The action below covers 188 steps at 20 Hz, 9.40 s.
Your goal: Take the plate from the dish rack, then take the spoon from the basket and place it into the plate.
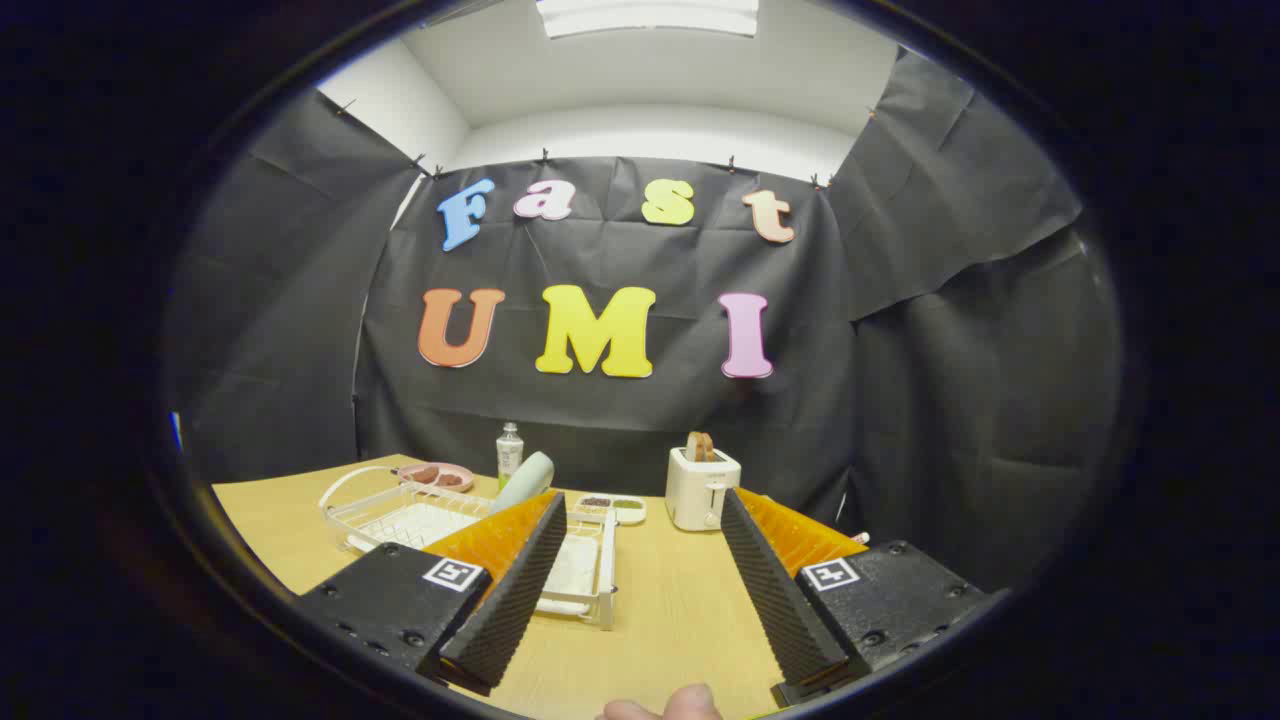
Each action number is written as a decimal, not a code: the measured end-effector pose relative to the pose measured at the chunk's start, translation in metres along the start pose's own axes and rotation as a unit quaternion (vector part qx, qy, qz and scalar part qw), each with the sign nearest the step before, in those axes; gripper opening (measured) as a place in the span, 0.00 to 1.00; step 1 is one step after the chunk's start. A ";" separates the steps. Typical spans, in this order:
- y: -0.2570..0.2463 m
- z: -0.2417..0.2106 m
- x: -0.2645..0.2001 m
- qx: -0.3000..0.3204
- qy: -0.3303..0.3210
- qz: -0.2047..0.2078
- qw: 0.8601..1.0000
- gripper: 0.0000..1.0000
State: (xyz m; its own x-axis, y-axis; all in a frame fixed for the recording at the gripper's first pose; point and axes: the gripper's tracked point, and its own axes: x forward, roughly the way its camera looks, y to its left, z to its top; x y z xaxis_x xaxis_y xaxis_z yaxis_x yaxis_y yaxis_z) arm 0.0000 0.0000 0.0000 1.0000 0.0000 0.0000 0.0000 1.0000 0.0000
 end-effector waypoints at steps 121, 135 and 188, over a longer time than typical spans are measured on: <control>0.086 -0.165 0.002 0.260 0.470 0.095 0.838 0.62; -0.055 -0.040 0.000 0.067 0.143 0.023 0.987 1.00; -0.118 0.047 0.044 0.030 0.105 0.081 0.991 0.13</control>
State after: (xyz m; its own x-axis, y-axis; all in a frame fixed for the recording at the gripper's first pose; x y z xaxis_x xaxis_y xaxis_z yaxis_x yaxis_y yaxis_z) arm 0.0441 -0.1181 0.0470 0.9649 0.1664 -0.2033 -0.1539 0.9852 0.0759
